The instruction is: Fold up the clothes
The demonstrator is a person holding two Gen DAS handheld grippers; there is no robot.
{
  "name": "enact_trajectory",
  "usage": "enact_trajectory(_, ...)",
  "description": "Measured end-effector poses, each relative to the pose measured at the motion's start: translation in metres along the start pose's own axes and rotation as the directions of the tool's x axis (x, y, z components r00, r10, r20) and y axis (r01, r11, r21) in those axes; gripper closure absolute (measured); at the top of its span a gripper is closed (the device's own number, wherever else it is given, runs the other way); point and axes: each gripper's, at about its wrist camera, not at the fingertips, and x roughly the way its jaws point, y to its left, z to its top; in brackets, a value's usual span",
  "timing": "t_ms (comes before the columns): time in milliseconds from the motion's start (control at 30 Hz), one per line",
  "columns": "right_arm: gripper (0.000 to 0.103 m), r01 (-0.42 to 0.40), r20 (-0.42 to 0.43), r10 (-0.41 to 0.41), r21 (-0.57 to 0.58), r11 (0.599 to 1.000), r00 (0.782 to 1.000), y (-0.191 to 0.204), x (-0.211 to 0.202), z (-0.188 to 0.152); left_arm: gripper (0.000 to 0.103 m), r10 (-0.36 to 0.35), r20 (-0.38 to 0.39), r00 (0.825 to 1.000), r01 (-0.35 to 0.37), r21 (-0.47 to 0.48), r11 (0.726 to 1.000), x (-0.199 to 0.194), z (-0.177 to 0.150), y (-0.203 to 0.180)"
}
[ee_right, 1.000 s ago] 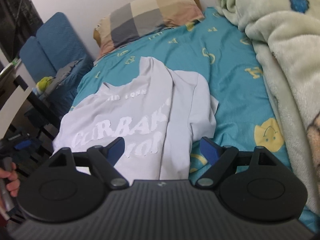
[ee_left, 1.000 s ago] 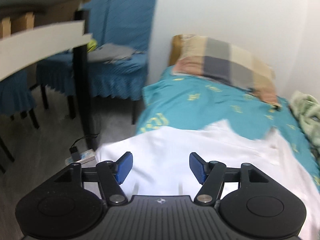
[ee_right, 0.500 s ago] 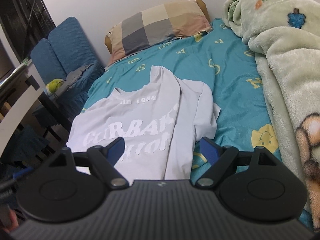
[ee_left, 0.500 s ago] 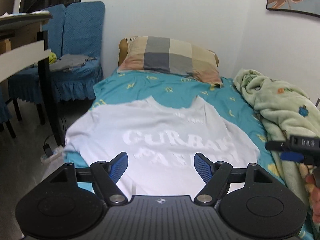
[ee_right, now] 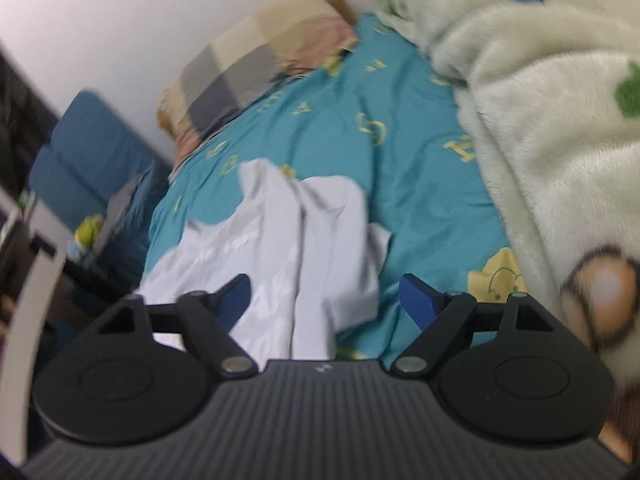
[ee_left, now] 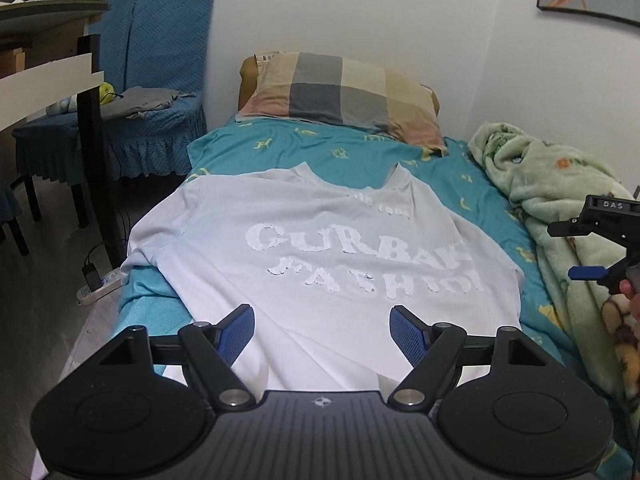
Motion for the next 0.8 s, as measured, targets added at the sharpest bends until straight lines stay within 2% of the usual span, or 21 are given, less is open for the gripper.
enact_trajectory(100,0.031,0.022,-0.008,-0.021,0.067,0.998,1.0,-0.021,0.016,0.021,0.025,-0.003,-0.01,1.0,0.003,-0.029,1.0,0.006,0.001,0.007)
enact_trajectory(200,0.037,0.034,-0.021,-0.032,0.098,0.995,0.999,-0.033,0.037,0.027,0.025,-0.007,-0.021,1.0,0.006,-0.058,0.998,0.011,0.003,0.015)
enact_trajectory(267,0.05,0.036,-0.039,-0.031,0.119,0.992,0.999,-0.039,0.053,0.029,0.025,-0.01,-0.025,1.0,0.008,-0.073,0.997,0.017,0.005,0.018)
enact_trajectory(300,0.053,0.038,-0.051,-0.032,0.126,0.991,0.998,-0.04,0.062,0.028,0.025,-0.014,-0.028,1.0,0.012,-0.083,0.996,0.021,0.007,0.018)
enact_trajectory(367,0.065,0.067,-0.066,-0.059,0.121,0.99,0.996,-0.044,0.08,0.028,0.025,-0.024,-0.035,0.999,0.021,-0.097,0.995,0.03,0.008,0.02)
enact_trajectory(467,0.068,0.101,-0.083,-0.092,0.11,0.989,0.992,-0.05,0.106,0.026,0.025,-0.014,-0.047,0.999,0.009,-0.095,0.995,0.04,0.007,0.022)
enact_trajectory(567,0.067,0.056,-0.102,-0.041,0.155,0.986,0.994,-0.057,0.123,0.021,0.025,-0.019,-0.059,0.998,0.012,-0.104,0.994,0.048,0.007,0.023)
enact_trajectory(667,0.067,0.02,-0.125,-0.006,0.11,0.994,0.992,-0.049,0.134,0.019,0.025,-0.033,-0.071,0.997,0.025,-0.116,0.993,0.056,0.006,0.024)
enact_trajectory(733,0.068,0.007,-0.103,-0.002,0.052,0.999,0.995,-0.041,0.134,0.019,0.025,-0.04,-0.079,0.996,0.031,-0.117,0.993,0.059,0.005,0.023)
enact_trajectory(767,0.071,0.008,-0.094,-0.004,0.034,0.999,0.996,-0.037,0.132,0.02,0.025,-0.042,-0.084,0.996,0.032,-0.116,0.993,0.06,0.004,0.023)
enact_trajectory(800,0.079,0.008,-0.086,-0.007,0.016,1.0,0.996,-0.034,0.131,0.02,0.025,-0.044,-0.088,0.995,0.034,-0.114,0.993,0.061,0.003,0.022)
